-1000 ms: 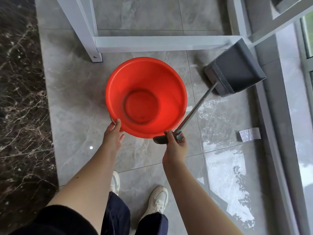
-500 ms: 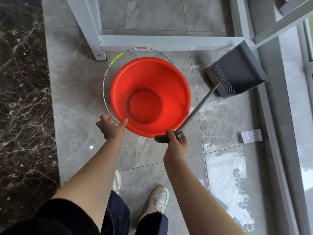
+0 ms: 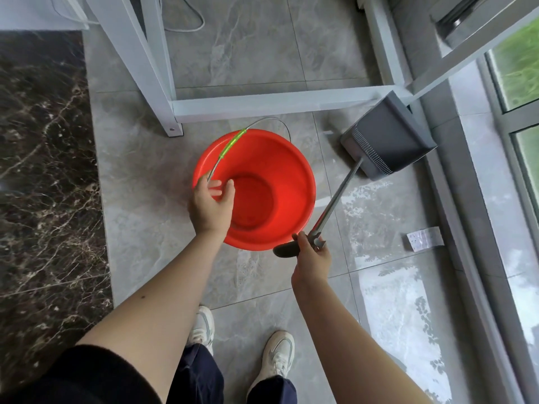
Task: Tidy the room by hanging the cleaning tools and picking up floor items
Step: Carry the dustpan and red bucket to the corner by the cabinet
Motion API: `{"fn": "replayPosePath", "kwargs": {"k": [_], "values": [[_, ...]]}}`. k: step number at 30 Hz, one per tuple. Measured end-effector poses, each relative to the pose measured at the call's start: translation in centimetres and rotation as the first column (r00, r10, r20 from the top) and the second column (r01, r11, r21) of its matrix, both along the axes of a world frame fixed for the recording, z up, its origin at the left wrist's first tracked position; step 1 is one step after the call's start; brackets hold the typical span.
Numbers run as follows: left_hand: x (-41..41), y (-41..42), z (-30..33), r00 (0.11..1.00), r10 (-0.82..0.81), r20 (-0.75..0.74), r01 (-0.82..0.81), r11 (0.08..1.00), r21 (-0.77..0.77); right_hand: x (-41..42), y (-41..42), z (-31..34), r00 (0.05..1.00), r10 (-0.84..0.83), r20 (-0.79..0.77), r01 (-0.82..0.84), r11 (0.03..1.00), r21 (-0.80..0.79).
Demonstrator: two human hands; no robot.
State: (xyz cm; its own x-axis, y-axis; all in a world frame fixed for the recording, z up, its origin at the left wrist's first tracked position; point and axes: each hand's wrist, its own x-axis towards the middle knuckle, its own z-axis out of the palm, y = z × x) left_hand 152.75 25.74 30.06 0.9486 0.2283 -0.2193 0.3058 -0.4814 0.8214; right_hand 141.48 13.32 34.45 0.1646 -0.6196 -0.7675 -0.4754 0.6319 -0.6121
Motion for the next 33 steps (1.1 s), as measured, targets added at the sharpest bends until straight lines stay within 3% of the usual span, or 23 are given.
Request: {"fn": "replayPosePath", "kwargs": {"k": [4, 9, 12, 20, 24, 33], "values": [[1.4, -2.7, 2.8, 0.991, -0.134, -0.007, 0.134, 0.991, -0.011, 0.6, -1.1, 2.3, 1.0, 0.002, -0.005, -0.002, 1.0, 0.019], [1.5, -6.2, 5.8, 0.932, -0.3, -0.204, 0.227, 0.92, -0.318, 1.0, -2.5, 5.0, 0.999, 0.018, -0.026, -0.019, 1.0, -0.025], [0.3, -7.3, 6.7, 0.885, -0.366, -0.287, 0.273, 0.909, -0.316, 0.6, -3.3, 6.7, 0.999, 0.038, -0.016, -0.039, 0.998, -0.057], [-2.9, -5.8, 8.8, 0.856, -0.216, -0.469, 0.126, 0.968, -0.215, 0.8, -4.8, 12.7, 0.995, 0.09, 0.032, -0.084, 0.984, -0.158], [-4.4, -5.3, 11.8, 0.87, -0.131, -0.475, 0.018, 0.972, -0.235, 1.8, -4.9, 16.6, 0.989, 0.136, 0.062, -0.12, 0.97, -0.213], [-7.5, 0.2, 18.7, 0.88, -0.011, -0.474, -0.149, 0.943, -0.297, 0.9, -1.4, 24.7, 0.97, 0.231, 0.07, -0.217, 0.962, -0.163]]}}
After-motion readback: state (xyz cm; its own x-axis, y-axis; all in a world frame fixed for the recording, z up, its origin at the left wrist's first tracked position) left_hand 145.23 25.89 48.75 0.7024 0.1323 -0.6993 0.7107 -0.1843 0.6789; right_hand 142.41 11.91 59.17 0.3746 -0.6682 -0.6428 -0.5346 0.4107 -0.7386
